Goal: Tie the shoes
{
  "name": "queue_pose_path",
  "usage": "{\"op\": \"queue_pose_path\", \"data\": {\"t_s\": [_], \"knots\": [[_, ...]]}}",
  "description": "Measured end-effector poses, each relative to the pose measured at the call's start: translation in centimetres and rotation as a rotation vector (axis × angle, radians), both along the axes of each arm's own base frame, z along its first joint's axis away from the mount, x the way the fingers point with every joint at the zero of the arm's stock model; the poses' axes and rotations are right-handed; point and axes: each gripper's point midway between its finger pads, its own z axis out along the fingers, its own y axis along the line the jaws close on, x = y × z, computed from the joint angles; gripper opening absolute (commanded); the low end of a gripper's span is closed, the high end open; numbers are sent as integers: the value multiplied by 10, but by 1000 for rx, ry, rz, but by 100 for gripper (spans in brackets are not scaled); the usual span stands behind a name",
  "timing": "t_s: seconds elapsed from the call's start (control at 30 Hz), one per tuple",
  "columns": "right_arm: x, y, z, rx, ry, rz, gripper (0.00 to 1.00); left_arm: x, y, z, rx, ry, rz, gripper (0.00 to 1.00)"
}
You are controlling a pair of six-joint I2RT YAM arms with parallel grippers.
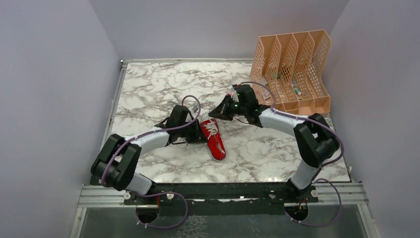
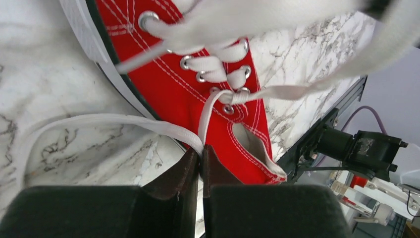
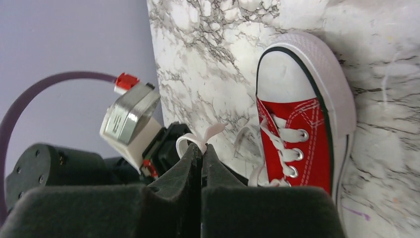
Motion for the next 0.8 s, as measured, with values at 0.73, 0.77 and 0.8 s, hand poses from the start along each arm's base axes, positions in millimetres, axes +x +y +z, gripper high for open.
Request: {"op": "queue_pose_path", "data": {"t_s": [0.73, 0.77, 0.8], "knots": [[-67, 43, -89, -276, 60, 324, 31, -16, -13, 20, -92, -111, -29, 7], [-67, 43, -87, -280, 51, 336, 34, -17, -12, 20, -90, -109, -30, 7], [-66, 44, -84, -280, 42, 346, 37, -17, -12, 19, -88, -107, -30, 7]]}}
